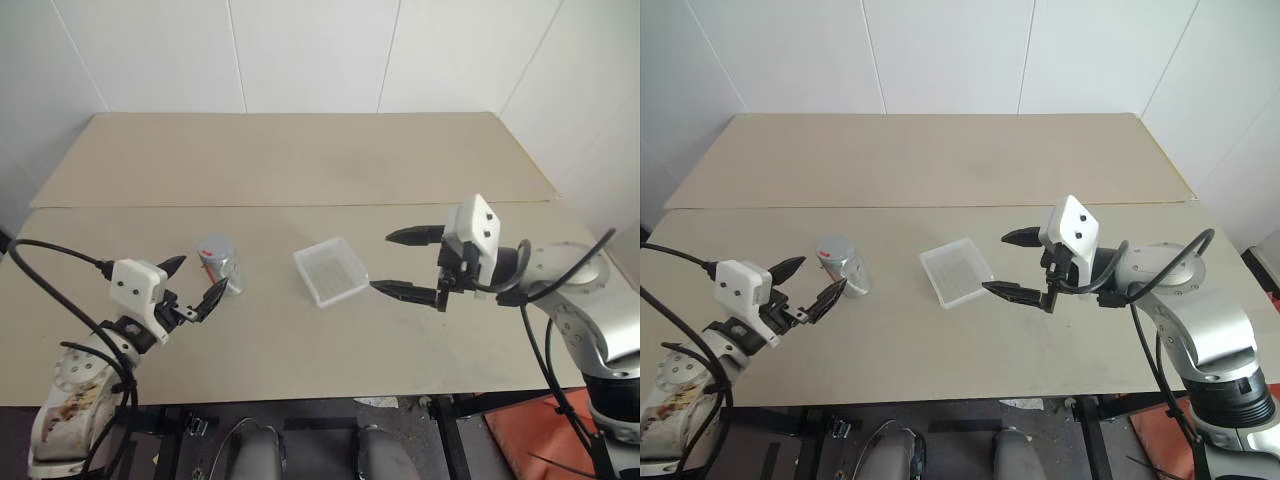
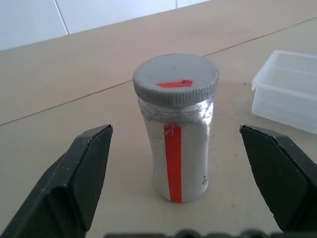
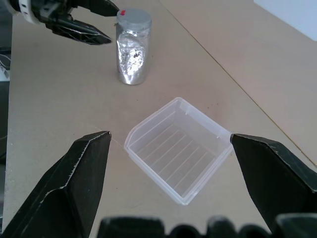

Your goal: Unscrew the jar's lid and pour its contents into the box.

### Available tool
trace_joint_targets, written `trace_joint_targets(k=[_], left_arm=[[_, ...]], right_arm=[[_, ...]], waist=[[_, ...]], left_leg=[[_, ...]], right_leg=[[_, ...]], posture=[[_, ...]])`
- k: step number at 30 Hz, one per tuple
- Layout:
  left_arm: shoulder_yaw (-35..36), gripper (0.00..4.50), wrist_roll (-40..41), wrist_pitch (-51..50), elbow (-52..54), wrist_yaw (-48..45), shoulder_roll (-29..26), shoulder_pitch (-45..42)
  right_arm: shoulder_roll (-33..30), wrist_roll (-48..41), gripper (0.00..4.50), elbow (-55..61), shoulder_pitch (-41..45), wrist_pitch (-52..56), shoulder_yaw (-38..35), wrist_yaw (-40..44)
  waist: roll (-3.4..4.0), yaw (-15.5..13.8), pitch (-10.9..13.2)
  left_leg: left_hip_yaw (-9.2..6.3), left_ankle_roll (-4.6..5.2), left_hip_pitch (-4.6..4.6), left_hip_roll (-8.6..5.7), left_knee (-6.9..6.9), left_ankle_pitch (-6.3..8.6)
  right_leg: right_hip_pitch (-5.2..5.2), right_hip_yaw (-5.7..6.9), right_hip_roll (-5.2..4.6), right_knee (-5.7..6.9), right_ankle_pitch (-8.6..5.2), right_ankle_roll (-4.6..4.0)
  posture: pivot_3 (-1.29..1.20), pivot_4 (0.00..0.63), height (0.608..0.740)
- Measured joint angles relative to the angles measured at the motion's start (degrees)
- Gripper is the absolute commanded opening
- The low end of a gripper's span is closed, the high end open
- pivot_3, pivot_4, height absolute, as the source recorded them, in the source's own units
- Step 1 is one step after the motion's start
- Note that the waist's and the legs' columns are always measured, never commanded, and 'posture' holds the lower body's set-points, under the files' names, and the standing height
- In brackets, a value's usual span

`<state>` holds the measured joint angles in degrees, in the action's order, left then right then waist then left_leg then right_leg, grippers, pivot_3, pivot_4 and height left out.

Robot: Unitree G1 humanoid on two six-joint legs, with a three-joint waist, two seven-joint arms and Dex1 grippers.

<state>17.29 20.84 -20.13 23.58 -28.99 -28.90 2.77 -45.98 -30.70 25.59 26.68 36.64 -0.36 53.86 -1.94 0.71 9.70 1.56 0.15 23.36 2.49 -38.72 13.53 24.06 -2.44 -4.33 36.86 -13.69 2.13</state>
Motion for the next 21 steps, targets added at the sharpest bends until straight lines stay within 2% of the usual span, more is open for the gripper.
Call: trace_joint_targets(k=[12, 15, 21], left_arm=[[-3.4, 4.46, -1.7, 5.1, -10.9, 0.7, 3.2, -8.4], [-3.7, 3.88, -1.8, 5.9, -13.7, 0.8, 3.7, -10.4], [-4.1, 2.0, -2.6, 8.7, -18.5, -0.7, 3.7, -12.3]], right_arm=[[0.6, 0.3, 4.5, -0.3, 3.1, -1.2, 1.9, 2.3], [0.6, 0.3, 4.5, -0.2, 3.1, -1.2, 1.9, 2.2], [0.7, 0.1, 4.5, 0.1, 3.1, -1.2, 1.7, 1.3]], waist=[[0.0, 0.0, 0.0], [0.0, 0.0, 0.0], [0.0, 0.1, 0.0]], left_leg=[[0.0, 0.0, 0.01, -0.01, 0.0, 0.0], [0.0, 0.0, 0.0, -0.01, -0.01, 0.0], [0.0, 0.0, 0.01, 0.0, -0.01, 0.0]], right_leg=[[0.0, 0.0, -0.01, 0.01, 0.0, 0.0], [-0.01, 0.01, -0.01, 0.02, 0.0, 0.0], [0.01, 0.0, 0.0, 0.02, 0.0, 0.0]], posture=[[0.0, 0.15, 0.74], [0.0, 0.15, 0.74], [0.0, 0.15, 0.74]])
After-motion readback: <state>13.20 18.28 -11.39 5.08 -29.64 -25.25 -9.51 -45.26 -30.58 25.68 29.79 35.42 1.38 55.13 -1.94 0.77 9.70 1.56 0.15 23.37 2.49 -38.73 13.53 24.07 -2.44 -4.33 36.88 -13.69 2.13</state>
